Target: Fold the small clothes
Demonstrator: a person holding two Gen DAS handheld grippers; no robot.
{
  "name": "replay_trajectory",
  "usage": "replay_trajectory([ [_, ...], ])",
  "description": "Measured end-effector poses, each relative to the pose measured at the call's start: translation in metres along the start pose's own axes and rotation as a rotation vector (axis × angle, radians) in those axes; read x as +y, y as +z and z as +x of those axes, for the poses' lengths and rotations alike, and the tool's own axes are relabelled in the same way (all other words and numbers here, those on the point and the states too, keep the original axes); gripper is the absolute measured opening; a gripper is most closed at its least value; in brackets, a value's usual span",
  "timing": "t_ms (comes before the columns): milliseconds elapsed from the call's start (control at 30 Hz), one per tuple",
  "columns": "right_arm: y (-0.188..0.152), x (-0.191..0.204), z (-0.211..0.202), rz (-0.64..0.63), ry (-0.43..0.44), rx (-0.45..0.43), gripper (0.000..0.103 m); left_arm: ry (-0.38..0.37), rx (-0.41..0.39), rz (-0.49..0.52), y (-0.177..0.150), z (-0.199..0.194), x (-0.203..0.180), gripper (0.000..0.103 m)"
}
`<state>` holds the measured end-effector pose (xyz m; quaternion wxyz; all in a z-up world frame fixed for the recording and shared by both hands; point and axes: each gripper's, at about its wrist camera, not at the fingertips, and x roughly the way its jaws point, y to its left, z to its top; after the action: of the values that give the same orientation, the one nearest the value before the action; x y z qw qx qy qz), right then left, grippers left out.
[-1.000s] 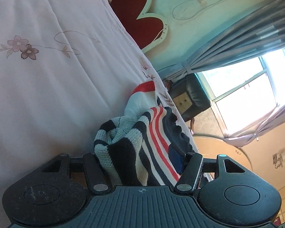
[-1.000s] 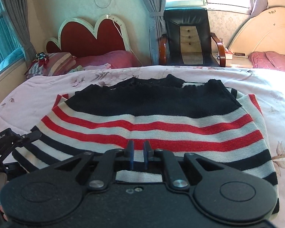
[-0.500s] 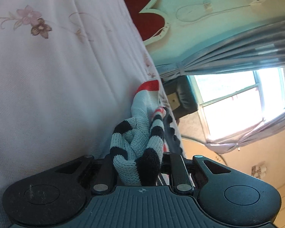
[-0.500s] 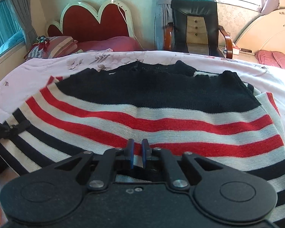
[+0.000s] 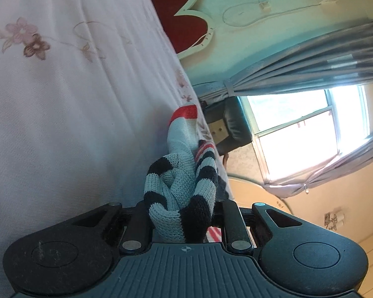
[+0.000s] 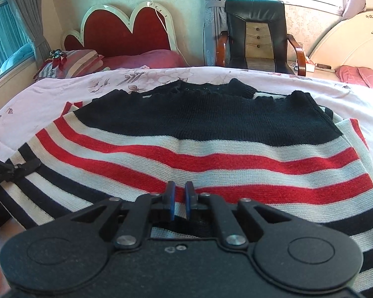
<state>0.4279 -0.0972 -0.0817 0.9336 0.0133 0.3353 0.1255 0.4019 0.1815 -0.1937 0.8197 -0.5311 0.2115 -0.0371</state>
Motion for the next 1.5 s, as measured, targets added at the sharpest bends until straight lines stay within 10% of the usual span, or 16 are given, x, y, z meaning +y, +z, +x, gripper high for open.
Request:
replay_trajectory([
  [367, 0.001, -0.011, 0.001, 0.071, 0.034, -0.006, 0.006, -0.207, 0.119, 0.276, -0.019, 0.008, -0.117, 0.018],
  [733, -0.004, -0.134, -0.056, 0.516, 0.098, -0.133, 0.022, -0.003, 0.377, 0.602, -0.144, 0.082, -0.182, 0.019],
  [800, -0.008, -0.158, -0.064, 0.571, 0.108, -0.133, 0.025, 0.023, 0.393, 0.68, -0.169, 0.089, -0.188, 0.033],
  [867, -0.013, -0.176, -0.071, 0.627, 0.12, -0.134, 0.048, -0.041, 0.404, 0.771, -0.186, 0.079, -0.203, 0.082],
  [900, -0.016, -0.184, -0.074, 0.652, 0.126, -0.136, 0.055, -0.076, 0.427, 0.803, -0.191, 0.073, -0.209, 0.086],
  [1033, -0.019, -0.196, -0.079, 0.7, 0.184, -0.135, 0.061, -0.175, 0.389, 0.815, -0.159, 0.02, -0.221, 0.085],
  [1200, -0.01, -0.176, -0.066, 0.656, 0.272, -0.03, 0.065, 0.056, 0.195, 0.745, -0.073, -0.003, -0.177, 0.085],
  [1333, -0.002, -0.154, -0.045, 0.624, 0.268, 0.075, 0.072, 0.197, 0.325, 0.73, -0.056, 0.026, -0.135, 0.085],
  [1500, 0.007, -0.133, -0.032, 0.542, 0.223, 0.143, 0.074, 0.179, 0.31, 0.675, -0.071, 0.027, -0.12, 0.085],
])
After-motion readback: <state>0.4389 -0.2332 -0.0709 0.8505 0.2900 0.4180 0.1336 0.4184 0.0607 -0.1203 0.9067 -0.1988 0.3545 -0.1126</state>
